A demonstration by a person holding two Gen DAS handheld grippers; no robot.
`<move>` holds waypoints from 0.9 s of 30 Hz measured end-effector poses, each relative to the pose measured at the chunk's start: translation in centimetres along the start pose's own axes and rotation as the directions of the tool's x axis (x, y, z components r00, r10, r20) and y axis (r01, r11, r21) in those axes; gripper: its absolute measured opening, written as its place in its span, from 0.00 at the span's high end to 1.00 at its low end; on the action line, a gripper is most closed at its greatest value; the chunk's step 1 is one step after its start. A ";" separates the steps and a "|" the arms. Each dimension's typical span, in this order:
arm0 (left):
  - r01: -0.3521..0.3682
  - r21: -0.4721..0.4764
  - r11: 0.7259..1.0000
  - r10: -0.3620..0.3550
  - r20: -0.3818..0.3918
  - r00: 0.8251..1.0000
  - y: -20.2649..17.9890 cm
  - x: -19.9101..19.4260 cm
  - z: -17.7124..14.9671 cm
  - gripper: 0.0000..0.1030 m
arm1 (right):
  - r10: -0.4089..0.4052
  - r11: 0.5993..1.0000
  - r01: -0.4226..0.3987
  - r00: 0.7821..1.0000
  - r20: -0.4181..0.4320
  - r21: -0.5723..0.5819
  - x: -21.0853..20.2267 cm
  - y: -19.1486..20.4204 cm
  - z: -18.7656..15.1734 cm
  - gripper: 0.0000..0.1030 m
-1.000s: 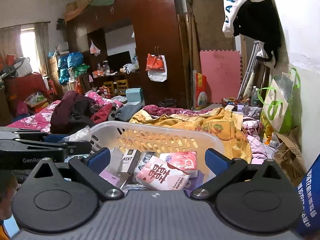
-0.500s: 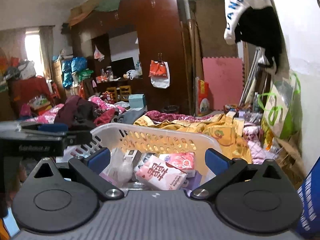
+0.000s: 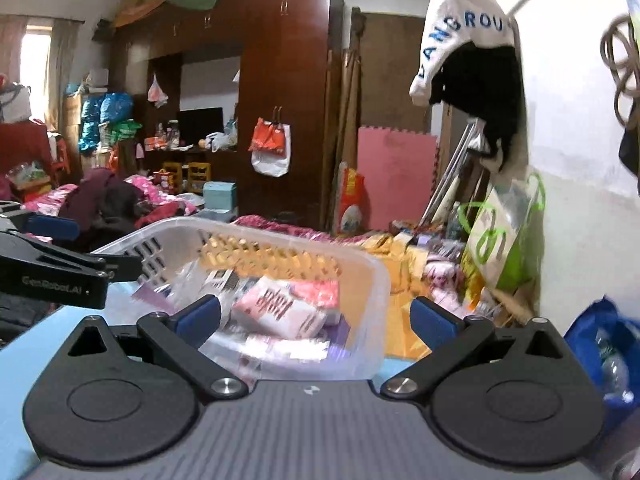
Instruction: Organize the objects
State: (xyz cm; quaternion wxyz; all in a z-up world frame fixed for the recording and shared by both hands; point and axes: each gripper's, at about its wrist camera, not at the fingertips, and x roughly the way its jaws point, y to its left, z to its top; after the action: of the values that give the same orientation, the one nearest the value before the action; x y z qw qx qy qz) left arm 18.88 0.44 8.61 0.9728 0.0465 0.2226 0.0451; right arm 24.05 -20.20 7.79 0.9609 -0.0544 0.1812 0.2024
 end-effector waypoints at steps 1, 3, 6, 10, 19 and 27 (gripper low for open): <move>0.010 -0.004 1.000 -0.010 -0.002 1.000 0.0 -0.3 -0.1 0.07 | 0.012 1.000 -0.012 1.000 -0.010 0.010 -0.2 -0.3 -0.1 0.00; 0.026 -0.001 1.000 -0.026 0.004 1.000 -0.3 -0.9 -0.5 0.07 | 0.035 0.998 -0.035 0.999 -0.008 0.042 -0.6 -1.1 -0.3 0.00; 0.037 0.019 0.999 -0.038 0.018 0.999 -1.1 -1.8 -0.9 0.07 | 0.050 0.995 -0.052 0.999 0.022 0.089 -1.1 -2.0 -0.4 0.00; 0.035 0.045 0.998 -0.037 0.035 0.999 -2.2 -2.7 -1.2 0.07 | 0.051 0.992 -0.056 0.998 0.046 0.111 -1.5 -2.8 -0.6 0.00; 0.043 0.040 0.998 -0.044 0.030 0.999 -2.6 -3.3 -1.6 0.07 | 0.052 0.995 -0.055 0.998 0.038 0.087 -1.6 -2.7 -1.2 0.00; 0.045 0.036 0.998 -0.046 0.018 0.999 -2.5 -3.1 -1.8 0.07 | 0.048 0.998 -0.050 0.998 0.046 0.045 -1.9 -2.0 -1.5 0.00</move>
State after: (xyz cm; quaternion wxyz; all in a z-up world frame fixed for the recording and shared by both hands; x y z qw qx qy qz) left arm 15.47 -2.26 8.11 0.9746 0.0592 0.2153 0.0187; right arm 22.76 -22.97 7.11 0.9605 -0.0231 0.1656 0.2226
